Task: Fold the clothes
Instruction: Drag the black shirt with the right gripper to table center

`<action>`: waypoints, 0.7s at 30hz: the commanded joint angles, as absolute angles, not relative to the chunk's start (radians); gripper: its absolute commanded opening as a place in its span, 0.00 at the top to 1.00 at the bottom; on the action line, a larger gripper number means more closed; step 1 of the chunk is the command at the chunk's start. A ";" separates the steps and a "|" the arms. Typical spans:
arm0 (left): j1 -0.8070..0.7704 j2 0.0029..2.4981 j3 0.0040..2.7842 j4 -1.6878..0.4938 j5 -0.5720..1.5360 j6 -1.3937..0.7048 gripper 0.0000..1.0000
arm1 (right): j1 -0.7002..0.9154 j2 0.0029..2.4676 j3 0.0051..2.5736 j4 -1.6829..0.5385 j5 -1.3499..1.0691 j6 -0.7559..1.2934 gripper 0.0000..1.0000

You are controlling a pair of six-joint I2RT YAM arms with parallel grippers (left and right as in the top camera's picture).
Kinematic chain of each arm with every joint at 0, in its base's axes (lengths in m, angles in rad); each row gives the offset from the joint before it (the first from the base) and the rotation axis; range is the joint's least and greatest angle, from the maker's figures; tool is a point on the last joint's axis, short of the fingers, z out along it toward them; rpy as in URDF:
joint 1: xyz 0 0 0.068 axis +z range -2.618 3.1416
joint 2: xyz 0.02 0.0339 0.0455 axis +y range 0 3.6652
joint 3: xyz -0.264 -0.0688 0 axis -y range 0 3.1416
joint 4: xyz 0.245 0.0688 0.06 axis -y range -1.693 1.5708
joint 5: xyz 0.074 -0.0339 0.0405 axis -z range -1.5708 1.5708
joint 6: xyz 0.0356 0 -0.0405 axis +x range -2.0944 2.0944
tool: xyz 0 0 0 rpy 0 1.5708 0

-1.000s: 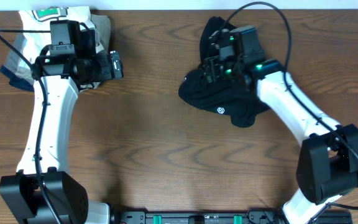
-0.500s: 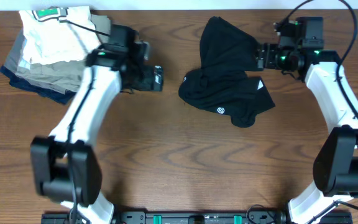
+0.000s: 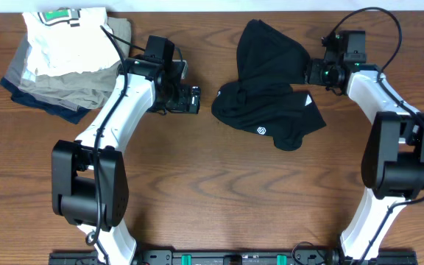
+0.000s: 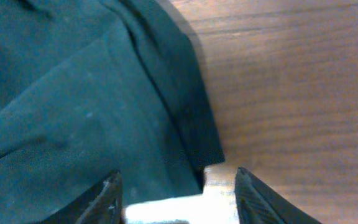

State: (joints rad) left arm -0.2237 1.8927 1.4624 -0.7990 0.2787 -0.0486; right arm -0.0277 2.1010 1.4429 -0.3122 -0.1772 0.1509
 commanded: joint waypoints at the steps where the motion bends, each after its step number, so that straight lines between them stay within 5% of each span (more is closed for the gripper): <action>1: -0.222 1.888 1.478 -0.793 0.281 -0.046 0.03 | -0.037 2.138 1.456 -0.278 -0.146 0.168 0.47; 8: -0.222 1.888 1.478 -0.787 0.280 -0.046 0.03 | -0.030 2.202 1.456 -0.254 -0.146 0.179 0.61; 13: -0.222 1.888 1.478 -0.782 0.280 -0.046 0.03 | -0.024 2.224 1.456 -0.252 -0.146 0.179 0.63; 19: -0.222 1.888 1.478 -0.782 0.279 -0.046 0.04 | -0.018 2.234 1.456 -0.262 -0.171 0.187 0.99; 21: -0.222 1.888 1.478 -0.781 0.276 -0.046 0.04 | -0.016 2.234 1.457 -0.266 -0.186 0.189 0.99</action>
State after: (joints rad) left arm -0.2237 1.8927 1.4624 -0.7811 0.2787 -0.0486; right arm -0.0254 2.1983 1.4570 -0.2489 -0.1673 0.1822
